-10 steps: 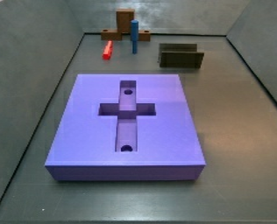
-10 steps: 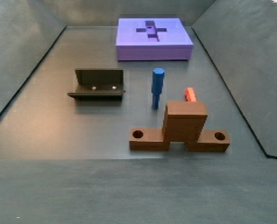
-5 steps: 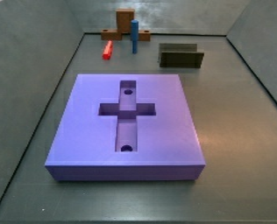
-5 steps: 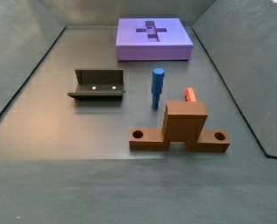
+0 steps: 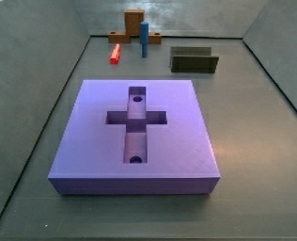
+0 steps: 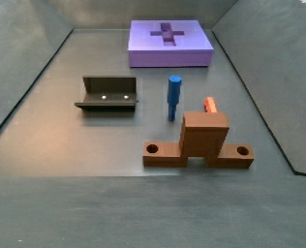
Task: Pick up the green object. Move up. Place the green object on the fixture. Regrasp the green object. Move to above the board. Insert the green object.
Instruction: Move to above the board, then insert the green object.
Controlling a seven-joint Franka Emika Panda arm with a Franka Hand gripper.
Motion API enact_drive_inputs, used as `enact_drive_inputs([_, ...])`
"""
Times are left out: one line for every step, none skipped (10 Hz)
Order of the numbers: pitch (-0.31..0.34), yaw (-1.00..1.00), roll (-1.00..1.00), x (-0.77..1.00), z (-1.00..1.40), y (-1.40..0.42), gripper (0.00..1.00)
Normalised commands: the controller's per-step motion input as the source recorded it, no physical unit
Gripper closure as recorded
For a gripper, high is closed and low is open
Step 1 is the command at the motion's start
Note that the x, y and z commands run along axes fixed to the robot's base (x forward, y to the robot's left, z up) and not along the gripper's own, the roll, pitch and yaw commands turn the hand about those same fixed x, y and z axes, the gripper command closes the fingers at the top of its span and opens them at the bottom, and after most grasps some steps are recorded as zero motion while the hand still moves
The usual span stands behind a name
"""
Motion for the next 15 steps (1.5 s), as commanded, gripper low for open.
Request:
enact_drive_inputs([-0.07,0.02,-1.0,-0.09,0.02,-0.06,1.0])
enact_drive_inputs([-0.095,0.02,-1.0,-0.09,-0.01,-0.01,1.0])
enact_drive_inputs([-0.097,0.01,-0.82,-0.07,0.01,0.03,1.0])
enact_drive_inputs([-0.083,0.0,-0.6,-0.06,0.0,0.02,1.0])
enact_drive_inputs([-0.054,0.0,-0.35,-0.04,-0.01,0.01,1.0])
enact_drive_inputs([-0.038,0.0,-0.26,-0.02,0.0,0.0,1.0])
enact_drive_inputs([-0.324,0.01,0.0,0.0,-0.6,-0.1,1.0])
enact_drive_inputs([-0.373,0.02,0.0,0.0,-0.53,-0.18,1.0])
enact_drive_inputs([-0.416,0.06,-0.03,0.0,-0.45,-0.21,1.0])
enact_drive_inputs([-0.431,0.09,-0.04,0.04,-0.42,-0.19,1.0])
enact_drive_inputs([-0.29,0.01,0.13,0.15,-0.6,-0.18,1.0])
enact_drive_inputs([-0.176,0.09,0.25,0.16,-0.6,-0.12,1.0])
enact_drive_inputs([-0.144,0.18,0.27,0.14,-0.61,-0.09,1.0])
enact_drive_inputs([-0.051,0.26,0.2,0.09,-0.83,-0.06,1.0])
enact_drive_inputs([-0.009,0.5,0.0,0.31,-1.0,0.0,1.0])
